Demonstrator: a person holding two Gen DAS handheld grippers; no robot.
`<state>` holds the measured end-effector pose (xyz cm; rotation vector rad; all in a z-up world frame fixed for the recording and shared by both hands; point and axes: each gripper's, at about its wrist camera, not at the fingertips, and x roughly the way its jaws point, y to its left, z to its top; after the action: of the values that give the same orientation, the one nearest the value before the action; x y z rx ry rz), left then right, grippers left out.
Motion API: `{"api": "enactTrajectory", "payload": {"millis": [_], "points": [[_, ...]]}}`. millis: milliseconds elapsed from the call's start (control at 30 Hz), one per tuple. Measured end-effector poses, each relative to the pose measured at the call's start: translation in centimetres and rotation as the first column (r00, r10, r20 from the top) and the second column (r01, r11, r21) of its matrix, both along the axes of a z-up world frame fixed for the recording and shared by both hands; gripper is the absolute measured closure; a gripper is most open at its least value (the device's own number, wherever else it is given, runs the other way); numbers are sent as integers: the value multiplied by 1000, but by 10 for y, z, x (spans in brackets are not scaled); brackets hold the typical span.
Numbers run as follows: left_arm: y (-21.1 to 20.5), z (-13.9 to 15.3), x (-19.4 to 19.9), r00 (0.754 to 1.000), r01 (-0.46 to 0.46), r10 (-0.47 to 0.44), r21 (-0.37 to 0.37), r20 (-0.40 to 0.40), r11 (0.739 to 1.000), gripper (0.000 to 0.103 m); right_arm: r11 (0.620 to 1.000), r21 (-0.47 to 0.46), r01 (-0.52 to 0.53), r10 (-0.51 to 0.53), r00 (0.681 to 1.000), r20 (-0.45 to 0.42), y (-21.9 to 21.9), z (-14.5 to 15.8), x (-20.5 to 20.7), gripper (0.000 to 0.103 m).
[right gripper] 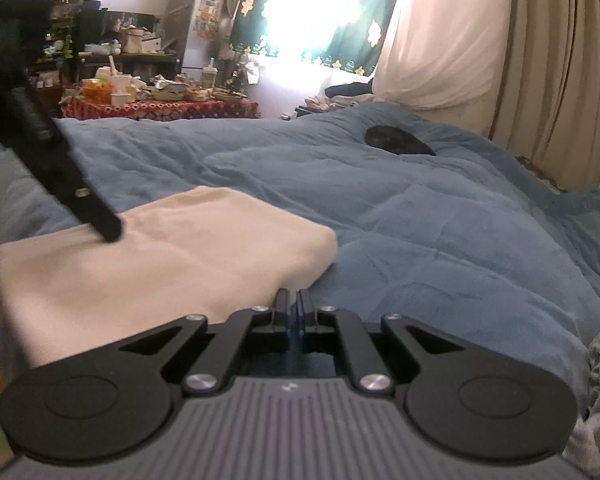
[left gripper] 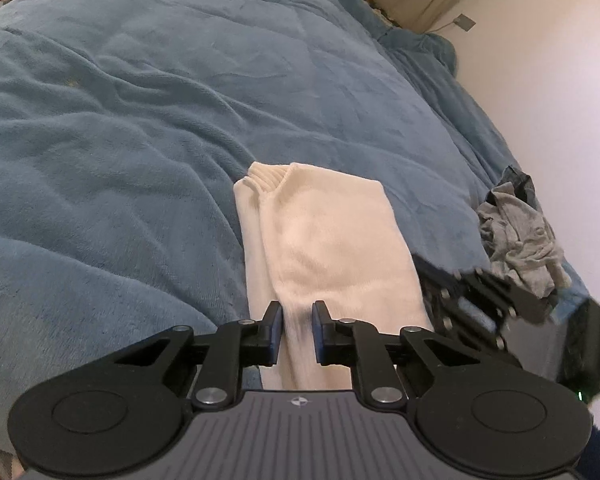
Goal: Fold clothes
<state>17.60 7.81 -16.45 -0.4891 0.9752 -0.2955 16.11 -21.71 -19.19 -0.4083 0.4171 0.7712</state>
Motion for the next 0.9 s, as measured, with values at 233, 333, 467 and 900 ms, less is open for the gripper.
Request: {"api": "enactTrajectory", "payload": {"millis": [233, 333, 467, 900], "points": [[2, -3, -1, 1000, -9, 9, -17, -9, 1000, 88, 1000, 13, 5, -5, 1000, -29, -15, 0, -28, 98], [1, -1, -2, 1000, -8, 8, -10, -5, 1000, 88, 1000, 11, 3, -2, 1000, -28, -21, 1, -44, 98], [1, -2, -4, 1000, -11, 11, -9, -2, 1000, 88, 1000, 8, -13, 14, 999, -44, -31, 3, -68, 98], [3, 1, -10, 1000, -2, 2, -9, 3, 1000, 88, 993, 38, 110, -109, 994, -24, -39, 9, -36, 96]]}}
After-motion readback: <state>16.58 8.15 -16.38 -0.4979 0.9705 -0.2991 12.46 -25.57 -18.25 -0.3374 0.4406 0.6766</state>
